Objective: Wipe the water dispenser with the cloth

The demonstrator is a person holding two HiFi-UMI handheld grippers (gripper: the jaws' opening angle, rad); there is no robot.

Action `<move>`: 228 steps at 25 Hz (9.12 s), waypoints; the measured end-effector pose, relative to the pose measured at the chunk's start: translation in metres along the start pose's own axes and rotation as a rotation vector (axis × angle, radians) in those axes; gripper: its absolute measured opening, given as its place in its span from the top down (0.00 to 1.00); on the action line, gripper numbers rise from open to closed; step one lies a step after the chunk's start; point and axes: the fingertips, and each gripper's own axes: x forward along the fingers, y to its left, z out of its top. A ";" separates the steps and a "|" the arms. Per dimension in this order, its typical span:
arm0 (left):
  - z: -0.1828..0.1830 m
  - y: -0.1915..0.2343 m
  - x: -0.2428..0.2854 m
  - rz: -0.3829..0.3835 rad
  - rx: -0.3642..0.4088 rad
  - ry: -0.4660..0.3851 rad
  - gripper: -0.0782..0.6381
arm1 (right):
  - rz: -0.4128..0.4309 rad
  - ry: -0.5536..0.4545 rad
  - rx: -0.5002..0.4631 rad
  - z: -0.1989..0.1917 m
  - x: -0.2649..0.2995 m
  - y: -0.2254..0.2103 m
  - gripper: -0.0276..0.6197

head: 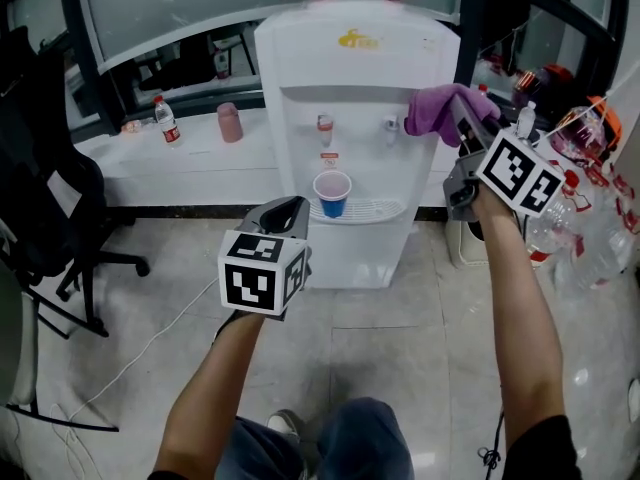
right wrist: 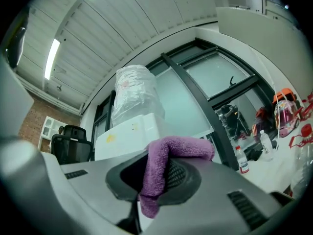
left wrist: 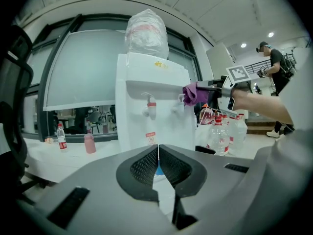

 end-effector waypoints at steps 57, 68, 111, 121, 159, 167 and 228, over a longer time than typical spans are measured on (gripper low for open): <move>-0.082 0.007 0.012 0.025 -0.068 0.068 0.85 | 0.153 0.216 -0.003 -0.164 -0.068 0.047 0.89; -0.046 0.043 -0.016 0.086 -0.072 -0.001 0.85 | 0.434 0.051 -0.077 -0.046 -0.012 0.185 0.89; -0.096 0.090 -0.044 0.179 -0.110 0.040 0.85 | 0.300 0.416 0.110 -0.304 0.047 0.211 0.89; -0.120 0.080 -0.042 0.162 -0.078 0.085 0.85 | 0.285 0.507 0.068 -0.377 0.019 0.192 0.89; -0.192 0.027 0.042 0.024 -0.087 0.123 0.85 | -0.005 0.597 -0.225 -0.376 -0.074 -0.051 0.89; -0.200 0.031 0.044 0.039 -0.125 0.126 0.85 | 0.061 0.569 -0.193 -0.372 -0.083 -0.023 0.89; -0.230 -0.030 0.078 -0.073 -0.102 0.172 0.85 | -0.206 0.694 0.020 -0.510 -0.118 -0.097 0.89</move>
